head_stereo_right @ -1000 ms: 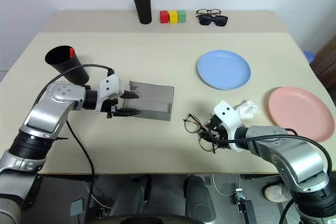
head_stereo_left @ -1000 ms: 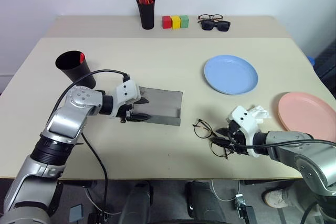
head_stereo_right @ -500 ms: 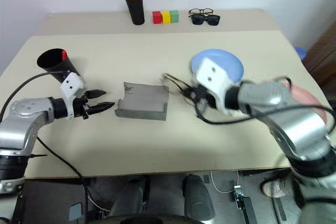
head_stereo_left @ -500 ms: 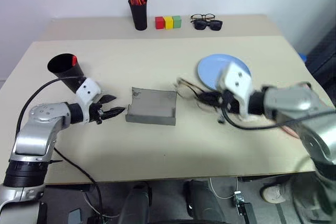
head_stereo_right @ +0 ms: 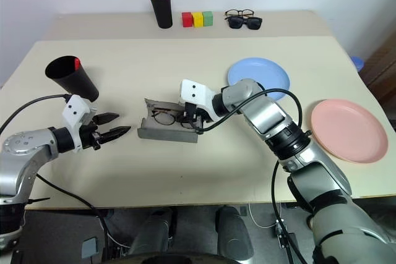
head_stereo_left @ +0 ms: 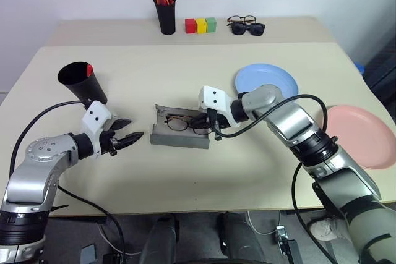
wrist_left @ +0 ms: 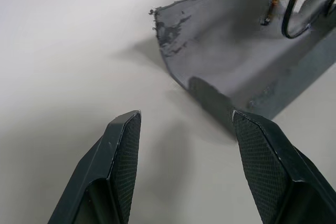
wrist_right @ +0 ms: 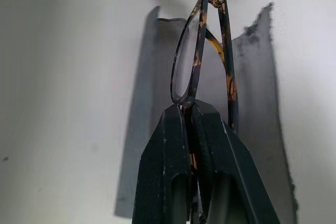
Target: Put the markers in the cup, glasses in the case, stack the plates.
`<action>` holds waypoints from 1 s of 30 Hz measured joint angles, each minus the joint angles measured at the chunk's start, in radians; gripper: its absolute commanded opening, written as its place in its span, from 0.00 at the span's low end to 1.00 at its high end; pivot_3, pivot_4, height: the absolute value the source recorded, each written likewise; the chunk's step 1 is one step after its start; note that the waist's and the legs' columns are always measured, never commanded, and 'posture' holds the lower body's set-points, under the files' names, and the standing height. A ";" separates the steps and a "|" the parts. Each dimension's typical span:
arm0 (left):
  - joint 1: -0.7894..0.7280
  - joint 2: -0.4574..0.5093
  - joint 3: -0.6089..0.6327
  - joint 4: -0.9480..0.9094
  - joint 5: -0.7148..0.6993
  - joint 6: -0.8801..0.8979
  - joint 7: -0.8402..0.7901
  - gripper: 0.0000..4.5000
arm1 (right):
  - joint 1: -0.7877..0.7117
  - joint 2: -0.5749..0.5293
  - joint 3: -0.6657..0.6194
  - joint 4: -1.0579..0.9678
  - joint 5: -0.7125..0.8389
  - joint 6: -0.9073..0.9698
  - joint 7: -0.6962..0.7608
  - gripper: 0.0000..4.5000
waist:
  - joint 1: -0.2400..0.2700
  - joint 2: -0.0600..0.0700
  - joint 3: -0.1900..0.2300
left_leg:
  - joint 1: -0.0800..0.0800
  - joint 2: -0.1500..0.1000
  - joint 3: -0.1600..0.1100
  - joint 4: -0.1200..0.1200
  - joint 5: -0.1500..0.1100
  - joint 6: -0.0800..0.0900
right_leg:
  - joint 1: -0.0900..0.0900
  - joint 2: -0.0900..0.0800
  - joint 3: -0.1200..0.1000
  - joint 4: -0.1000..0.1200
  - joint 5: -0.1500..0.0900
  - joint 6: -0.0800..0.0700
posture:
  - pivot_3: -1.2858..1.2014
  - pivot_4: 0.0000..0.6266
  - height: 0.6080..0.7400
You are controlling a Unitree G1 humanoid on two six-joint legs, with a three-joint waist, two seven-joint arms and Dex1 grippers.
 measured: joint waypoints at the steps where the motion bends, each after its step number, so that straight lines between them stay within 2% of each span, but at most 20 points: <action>1: 0.000 -0.001 0.000 -0.003 -0.005 0.003 0.008 0.63 | 0.000 0.017 0.000 0.014 -0.006 -0.003 0.004 0.08 | 0.000 0.000 0.000 | 0.000 0.000 0.000 0.000 0.000 0.000 | 0.000 0.000 0.000 0.000 0.000 0.000 | 0.52 0.24 1.00; 4: -0.014 -0.001 0.000 -0.002 -0.010 0.004 0.019 0.63 | 0.000 0.067 0.000 0.050 -0.032 -0.004 -0.007 0.34 | 0.003 0.000 0.000 | 0.000 0.000 0.000 0.000 0.000 0.000 | 0.000 0.000 0.000 0.000 0.000 0.000 | 0.52 0.24 1.00; 8: -0.055 -0.001 -0.003 0.020 -0.010 0.002 0.027 0.63 | -0.001 0.101 -0.012 0.080 -0.055 -0.002 -0.034 0.80 | 0.005 0.000 0.000 | 0.000 0.000 0.000 0.000 0.000 0.000 | 0.000 0.000 0.000 0.000 0.000 0.000 | 0.52 0.24 1.00; 10: -0.097 -0.005 -0.020 0.053 -0.009 -0.005 0.032 0.63 | -0.004 0.106 -0.035 0.082 -0.063 -0.002 -0.048 0.80 | 0.006 0.000 0.000 | 0.000 -0.001 0.000 0.000 0.000 0.000 | 0.000 0.000 0.000 0.000 0.000 0.000 | 0.52 0.24 1.00; 12: -0.165 -0.034 -0.032 0.099 -0.011 -0.014 0.039 0.51 | -0.007 0.102 -0.061 0.074 -0.068 0.005 -0.059 0.81 | 0.008 0.000 0.000 | 0.000 -0.001 0.000 0.001 0.000 0.000 | 0.000 0.000 0.000 0.000 0.000 0.000 | 0.52 0.24 1.00; 14: -0.249 -0.066 -0.043 0.159 -0.011 -0.011 0.054 0.33 | -0.006 0.094 -0.089 0.035 -0.065 0.025 -0.068 0.81 | 0.008 0.000 0.000 | 0.000 -0.001 0.000 0.001 0.000 0.000 | 0.000 0.000 0.000 0.000 0.000 0.000 | 0.52 0.24 1.00; 16: -0.333 -0.081 -0.080 0.214 -0.006 -0.014 0.048 0.10 | 0.006 0.075 -0.128 -0.040 -0.053 0.043 -0.071 0.81 | 0.008 0.000 0.000 | -0.001 -0.001 0.000 0.001 0.000 0.000 | 0.000 0.000 0.000 0.000 0.000 0.000 | 0.52 0.24 1.00; 17: -0.372 -0.087 -0.107 0.240 0.001 -0.018 0.038 0.02 | 0.019 0.061 -0.150 -0.086 -0.043 0.052 -0.073 0.81 | 0.008 0.000 0.000 | -0.001 -0.001 0.000 0.001 0.000 0.000 | 0.001 0.000 0.000 0.000 0.000 0.000 | 0.52 0.24 1.00; 24: -0.645 -0.202 -0.294 0.586 0.108 -0.120 -0.038 0.02 | 0.218 -0.060 -0.253 -0.354 -0.021 0.190 -0.144 0.81 | 0.012 0.000 0.000 | -0.001 -0.002 0.000 0.002 0.000 0.000 | 0.001 -0.001 -0.001 0.000 0.000 0.000 | 0.52 0.24 1.00; 28: -0.776 -0.248 -0.392 0.822 0.211 -0.239 -0.089 0.02 | 0.315 -0.093 -0.287 -0.474 -0.008 0.264 -0.189 0.81 | 0.000 0.000 0.000 | -0.001 -0.001 0.000 0.001 0.000 0.000 | 0.000 0.000 0.000 0.000 0.000 0.000 | 0.52 0.24 1.00; 30: -0.810 -0.257 -0.431 0.883 0.233 -0.259 -0.160 0.02 | 0.348 -0.094 -0.290 -0.529 0.000 0.295 -0.213 0.81 | -0.002 0.000 0.000 | -0.001 -0.001 0.000 0.001 0.000 0.000 | 0.000 0.000 0.000 0.000 0.000 0.001 | 0.52 0.24 1.00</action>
